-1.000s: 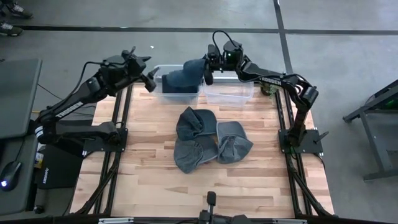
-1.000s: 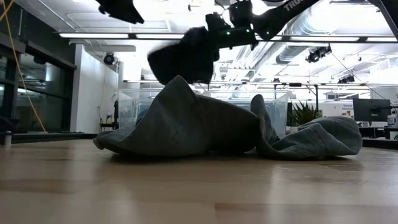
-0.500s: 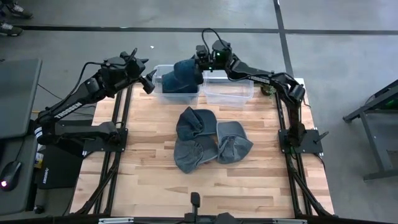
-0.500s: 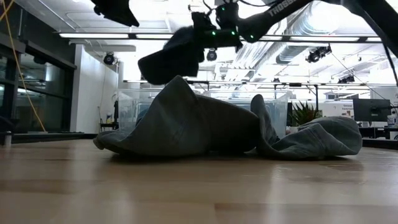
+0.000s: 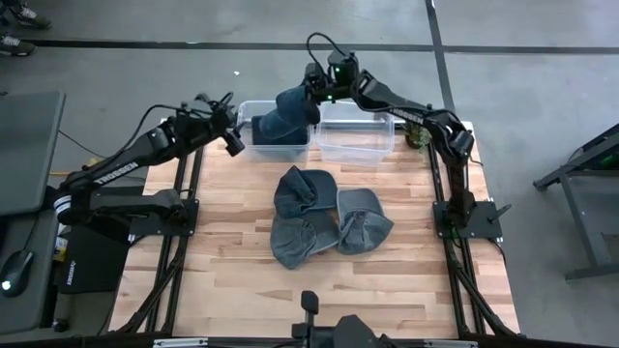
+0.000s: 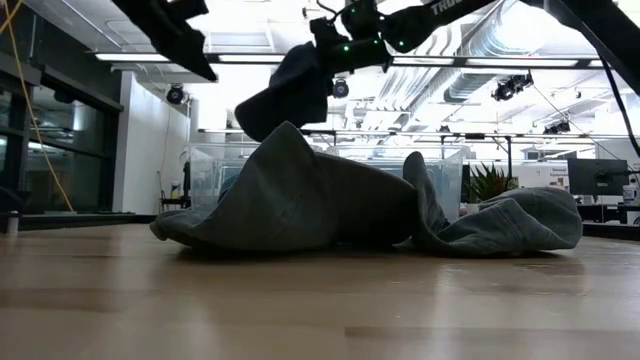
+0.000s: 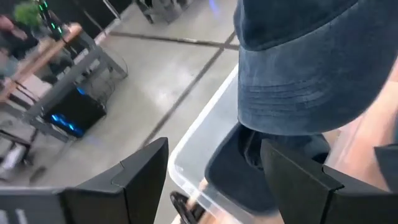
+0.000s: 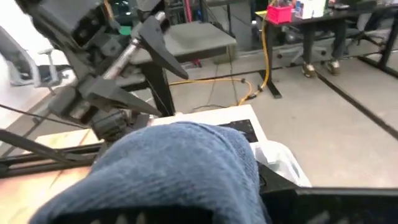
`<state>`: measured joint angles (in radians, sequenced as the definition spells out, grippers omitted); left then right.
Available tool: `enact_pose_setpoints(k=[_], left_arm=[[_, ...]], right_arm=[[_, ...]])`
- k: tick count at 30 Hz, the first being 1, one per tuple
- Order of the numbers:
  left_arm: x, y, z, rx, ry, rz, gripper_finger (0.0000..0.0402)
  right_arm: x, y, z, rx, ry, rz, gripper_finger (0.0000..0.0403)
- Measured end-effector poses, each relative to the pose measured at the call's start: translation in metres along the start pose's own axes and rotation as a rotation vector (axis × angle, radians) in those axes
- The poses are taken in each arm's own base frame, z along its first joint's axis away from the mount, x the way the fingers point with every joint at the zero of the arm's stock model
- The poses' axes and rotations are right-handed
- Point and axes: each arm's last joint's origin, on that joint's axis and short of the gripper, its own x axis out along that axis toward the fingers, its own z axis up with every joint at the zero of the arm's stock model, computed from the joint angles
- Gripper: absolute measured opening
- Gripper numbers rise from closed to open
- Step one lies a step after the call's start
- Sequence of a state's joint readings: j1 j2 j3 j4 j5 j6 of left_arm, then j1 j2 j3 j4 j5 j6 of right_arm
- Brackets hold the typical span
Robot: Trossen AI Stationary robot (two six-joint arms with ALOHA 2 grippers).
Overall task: Pick and place caps into container
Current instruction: Put the bottom dark blue cap into the left transparent container
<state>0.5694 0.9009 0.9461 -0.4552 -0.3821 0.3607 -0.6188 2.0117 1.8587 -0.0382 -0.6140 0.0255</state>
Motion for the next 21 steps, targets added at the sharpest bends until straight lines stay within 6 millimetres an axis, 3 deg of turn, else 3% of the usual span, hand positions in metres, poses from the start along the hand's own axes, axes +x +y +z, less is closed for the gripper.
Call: enact_pose_setpoints(k=[10, 15, 21], left_arm=[[0.024, -0.021, -0.023, 0.155, -0.107, 0.0, 0.0252], [0.028, -0.025, -0.025, 0.147, -0.185, -0.033, 0.0252], [0.029, -0.026, -0.02, 0.125, -0.295, -0.073, 0.0252]], right_arm=[[-0.012, -0.002, 0.009, 0.003, -0.025, 0.051, 0.0], [-0.023, 0.0, 0.021, -0.023, -0.05, 0.046, 0.0], [-0.025, 0.0, 0.022, -0.035, -0.05, 0.053, 0.0]])
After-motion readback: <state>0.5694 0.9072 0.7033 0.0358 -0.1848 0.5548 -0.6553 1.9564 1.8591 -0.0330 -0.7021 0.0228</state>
